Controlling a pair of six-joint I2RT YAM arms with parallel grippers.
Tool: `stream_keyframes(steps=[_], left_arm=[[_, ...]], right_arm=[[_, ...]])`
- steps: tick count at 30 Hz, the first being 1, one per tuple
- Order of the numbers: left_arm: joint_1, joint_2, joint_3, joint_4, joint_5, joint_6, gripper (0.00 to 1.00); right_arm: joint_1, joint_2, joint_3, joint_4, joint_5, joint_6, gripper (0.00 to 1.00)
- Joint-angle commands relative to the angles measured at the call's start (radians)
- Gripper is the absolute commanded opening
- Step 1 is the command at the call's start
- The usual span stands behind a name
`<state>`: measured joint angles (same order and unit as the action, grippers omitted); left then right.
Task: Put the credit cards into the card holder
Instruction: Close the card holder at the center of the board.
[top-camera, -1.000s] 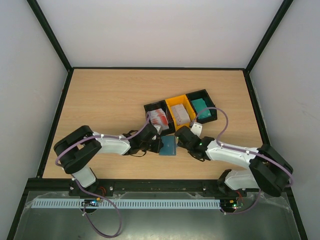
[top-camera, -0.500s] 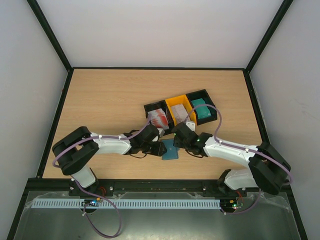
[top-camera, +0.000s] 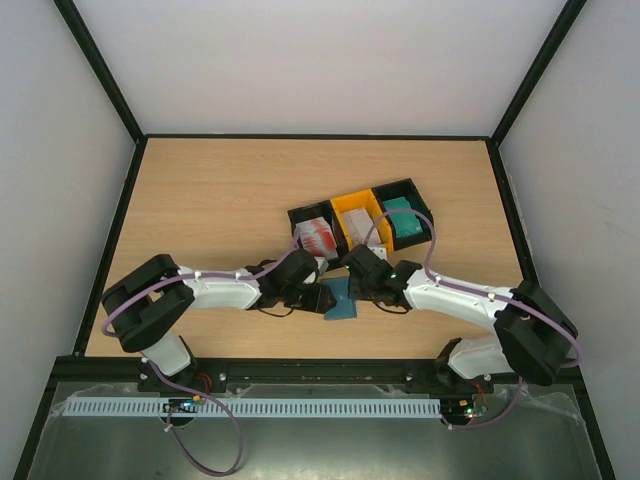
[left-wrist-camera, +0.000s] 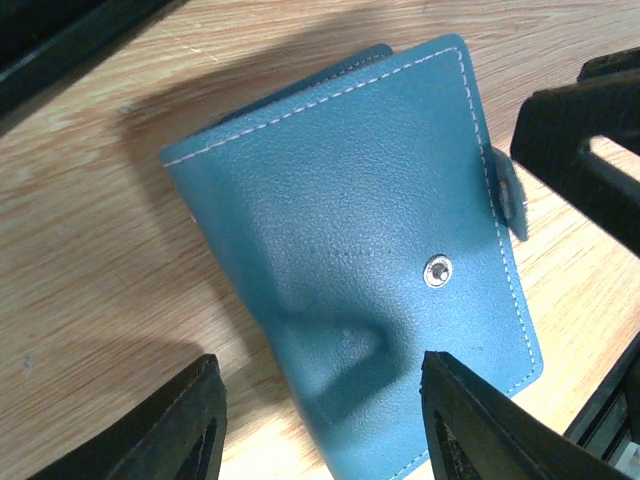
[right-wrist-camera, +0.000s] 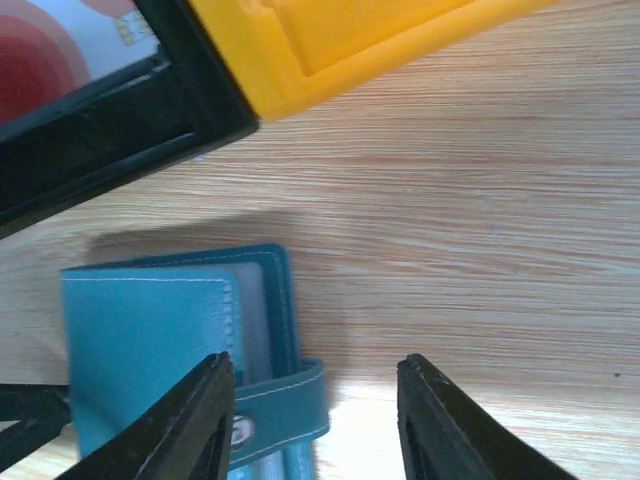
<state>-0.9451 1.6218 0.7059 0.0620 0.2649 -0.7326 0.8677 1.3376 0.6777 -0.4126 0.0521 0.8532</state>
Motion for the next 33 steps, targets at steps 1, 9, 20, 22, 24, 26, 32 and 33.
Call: stream_keyframes(steps=[1,9,20,22,24,26,32,33], left_arm=[[-0.007,0.007,-0.038,-0.127,-0.023,-0.038,0.56],[-0.003,-0.109,-0.092,-0.073,-0.091,-0.133,0.61],[0.083,-0.308,-0.214,0.027,-0.064,-0.194,0.70],[0.106,-0.318,-0.234,0.047,-0.039,-0.194,0.70],[0.121,-0.321,-0.246,0.057,-0.021,-0.187,0.70],[0.132,-0.320,-0.254,0.061,-0.010,-0.177,0.70],[0.148,-0.315,-0.268,0.081,0.009,-0.167,0.70],[0.150,-0.313,-0.271,0.085,0.012,-0.168,0.70]], right_arm=[[-0.003,0.005,0.057,-0.043,-0.053,-0.057,0.46],[0.007,0.099,0.151,-0.106,-0.078,-0.089,0.45],[0.093,0.182,0.247,-0.356,0.086,0.022,0.24],[0.103,0.181,0.258,-0.382,0.091,0.041,0.19],[0.108,0.181,0.273,-0.400,0.093,0.054,0.15],[0.111,0.186,0.286,-0.412,0.093,0.058,0.12],[0.110,0.209,0.324,-0.428,0.106,0.048,0.05],[0.111,0.217,0.323,-0.430,0.106,0.043,0.03]])
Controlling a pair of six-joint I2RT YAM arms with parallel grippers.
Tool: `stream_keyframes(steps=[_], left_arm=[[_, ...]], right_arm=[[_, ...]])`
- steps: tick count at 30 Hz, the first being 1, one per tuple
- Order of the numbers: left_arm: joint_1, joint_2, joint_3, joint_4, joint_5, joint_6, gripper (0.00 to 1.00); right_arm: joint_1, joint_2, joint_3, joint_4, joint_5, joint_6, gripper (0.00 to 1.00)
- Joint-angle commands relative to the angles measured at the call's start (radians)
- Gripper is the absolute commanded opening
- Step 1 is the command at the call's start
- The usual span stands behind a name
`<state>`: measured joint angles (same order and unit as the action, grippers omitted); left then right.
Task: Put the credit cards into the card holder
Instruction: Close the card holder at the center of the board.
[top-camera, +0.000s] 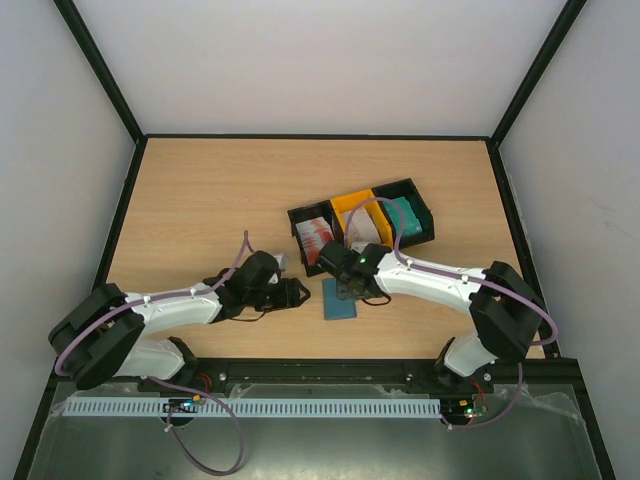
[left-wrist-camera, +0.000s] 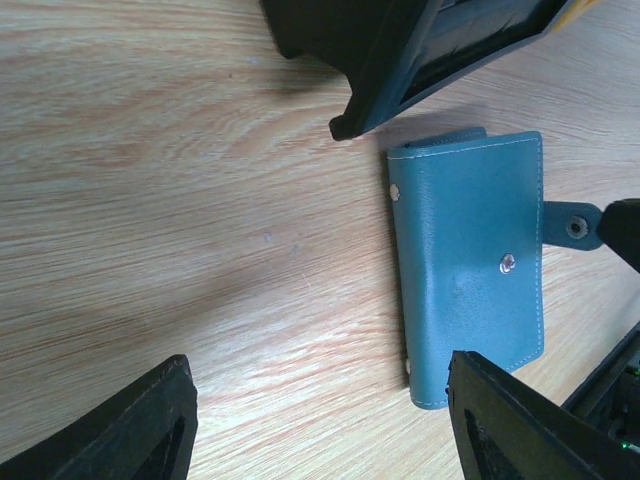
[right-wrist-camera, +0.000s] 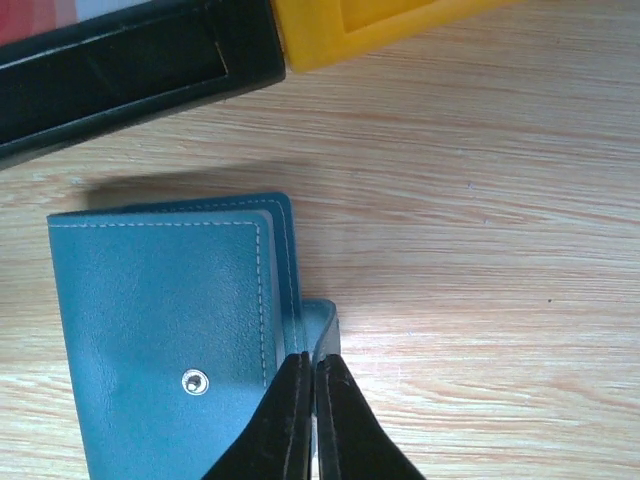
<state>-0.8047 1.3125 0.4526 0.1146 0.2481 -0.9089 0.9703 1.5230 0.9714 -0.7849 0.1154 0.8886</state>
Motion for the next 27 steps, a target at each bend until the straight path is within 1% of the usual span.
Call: stream_keyframes(steps=[1,5,7,10,17,21,27], left_arm=[[0.010,-0.002,-0.021,0.034,0.033,0.008,0.70],[0.012,0.008,-0.024,0.041,0.040,0.010,0.70],[0.012,0.014,-0.025,0.044,0.044,0.011,0.70],[0.012,0.023,-0.026,0.053,0.048,0.011,0.70],[0.012,0.031,-0.028,0.062,0.056,0.010,0.70],[0.012,0.031,-0.028,0.062,0.058,0.010,0.70],[0.012,0.038,-0.036,0.102,0.101,-0.004,0.69]], right_arm=[[0.008,0.039,0.028,-0.061,0.045,0.007,0.02],[0.007,0.043,0.023,-0.052,0.041,-0.001,0.03],[0.007,0.042,0.023,-0.050,0.040,-0.005,0.07],[0.007,0.040,0.018,-0.051,0.044,-0.006,0.09],[0.007,0.040,0.003,-0.042,0.047,-0.008,0.09],[0.006,0.051,0.000,-0.031,0.026,-0.017,0.03],[0.005,0.047,-0.009,-0.012,-0.001,-0.020,0.02]])
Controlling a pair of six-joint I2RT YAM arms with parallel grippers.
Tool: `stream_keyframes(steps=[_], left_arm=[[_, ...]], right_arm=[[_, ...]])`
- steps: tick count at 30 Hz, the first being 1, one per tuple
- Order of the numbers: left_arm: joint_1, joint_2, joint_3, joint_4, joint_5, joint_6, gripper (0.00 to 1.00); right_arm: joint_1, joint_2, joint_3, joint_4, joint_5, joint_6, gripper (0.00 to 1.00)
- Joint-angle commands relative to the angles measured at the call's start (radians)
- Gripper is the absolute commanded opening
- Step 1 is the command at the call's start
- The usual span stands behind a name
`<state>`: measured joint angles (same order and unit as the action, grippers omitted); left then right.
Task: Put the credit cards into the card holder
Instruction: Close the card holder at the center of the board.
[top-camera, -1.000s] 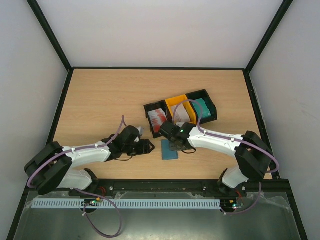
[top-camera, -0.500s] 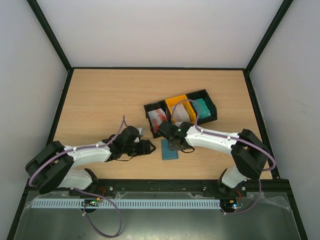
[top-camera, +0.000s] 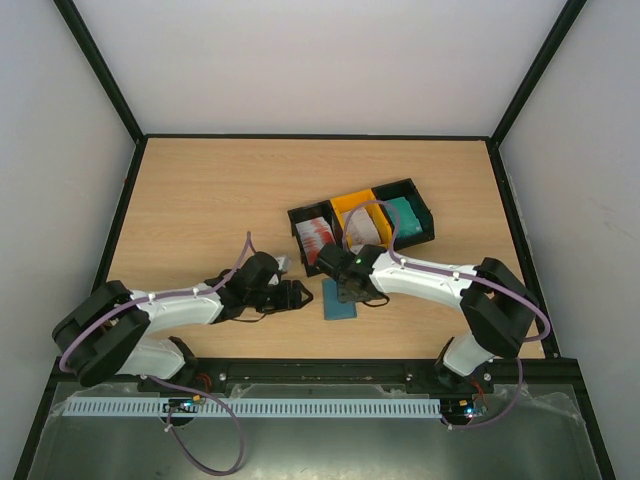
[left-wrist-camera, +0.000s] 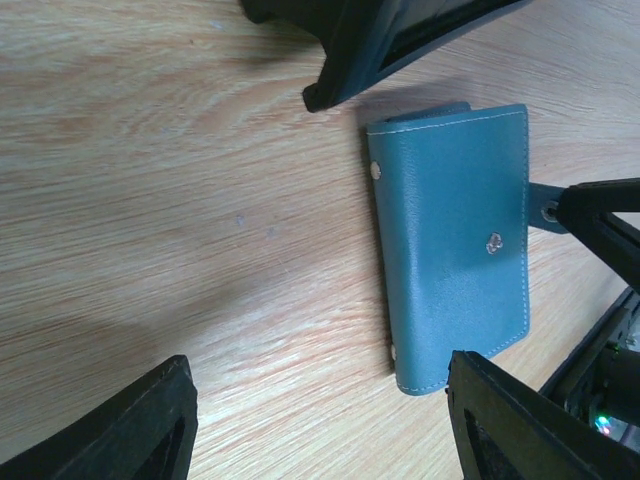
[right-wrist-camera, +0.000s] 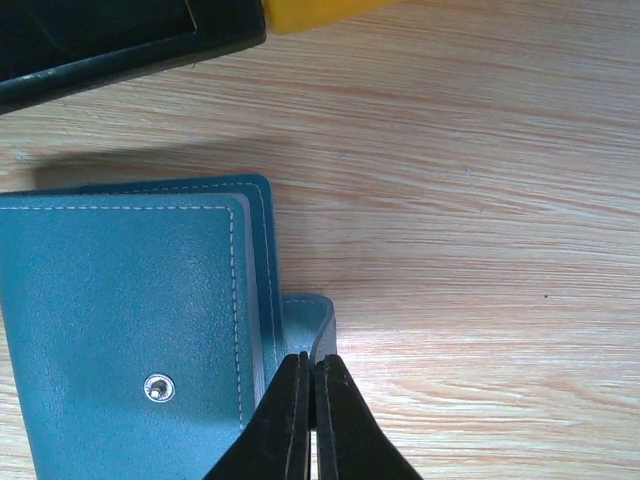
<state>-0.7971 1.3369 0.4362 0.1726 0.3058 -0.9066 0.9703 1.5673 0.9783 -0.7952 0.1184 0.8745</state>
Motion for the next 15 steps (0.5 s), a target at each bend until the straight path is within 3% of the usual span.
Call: stream_keyframes(steps=[1,15], left_arm=[[0.005,0.016,-0.021,0.063,0.058,-0.009,0.70],[-0.030,0.144,0.008,0.170,0.102,-0.052,0.65]], right_arm=[[0.004,-0.003,-0.018,0.005,-0.007,-0.007,0.02],[-0.081,-0.211,-0.161,0.250,-0.212,-0.123,0.02]])
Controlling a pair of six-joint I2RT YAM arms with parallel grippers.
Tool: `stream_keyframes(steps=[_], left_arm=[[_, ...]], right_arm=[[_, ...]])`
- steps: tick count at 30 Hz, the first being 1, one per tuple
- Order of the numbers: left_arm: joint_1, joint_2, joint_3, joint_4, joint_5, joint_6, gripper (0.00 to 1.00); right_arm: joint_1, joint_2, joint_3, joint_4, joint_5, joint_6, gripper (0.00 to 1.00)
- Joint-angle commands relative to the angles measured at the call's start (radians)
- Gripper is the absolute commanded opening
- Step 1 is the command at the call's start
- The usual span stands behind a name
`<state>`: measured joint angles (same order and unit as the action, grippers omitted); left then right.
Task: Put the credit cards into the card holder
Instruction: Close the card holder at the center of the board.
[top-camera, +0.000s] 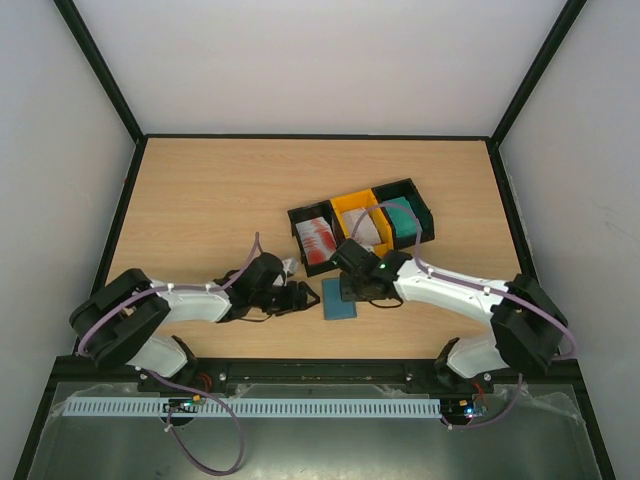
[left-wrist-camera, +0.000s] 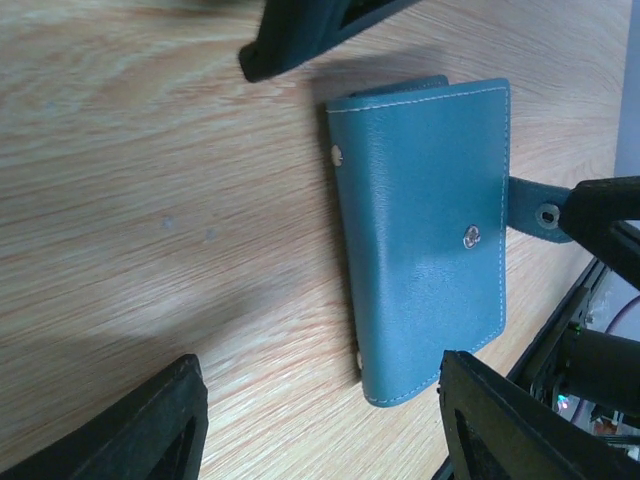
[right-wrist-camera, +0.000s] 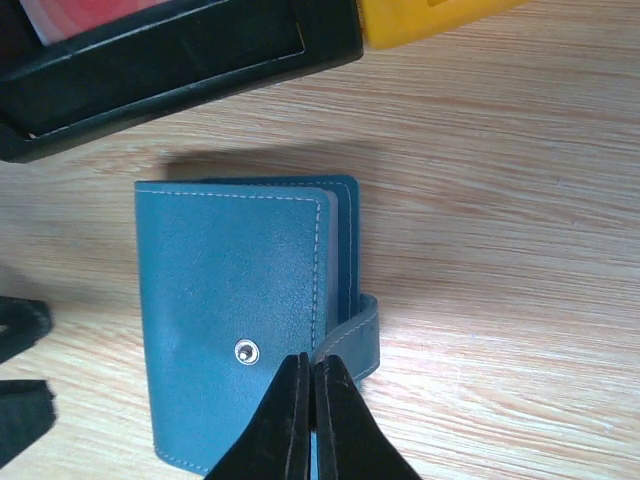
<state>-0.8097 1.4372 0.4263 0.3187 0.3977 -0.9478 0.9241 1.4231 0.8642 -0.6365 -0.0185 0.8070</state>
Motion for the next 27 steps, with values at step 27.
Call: stream_keyframes(steps=[27], left_arm=[[-0.093,0.162,0.104,-0.034,-0.114,0.004,0.26]], right_arm=[[-0.065,0.000,-0.120,0.287,-0.278,-0.121,0.02]])
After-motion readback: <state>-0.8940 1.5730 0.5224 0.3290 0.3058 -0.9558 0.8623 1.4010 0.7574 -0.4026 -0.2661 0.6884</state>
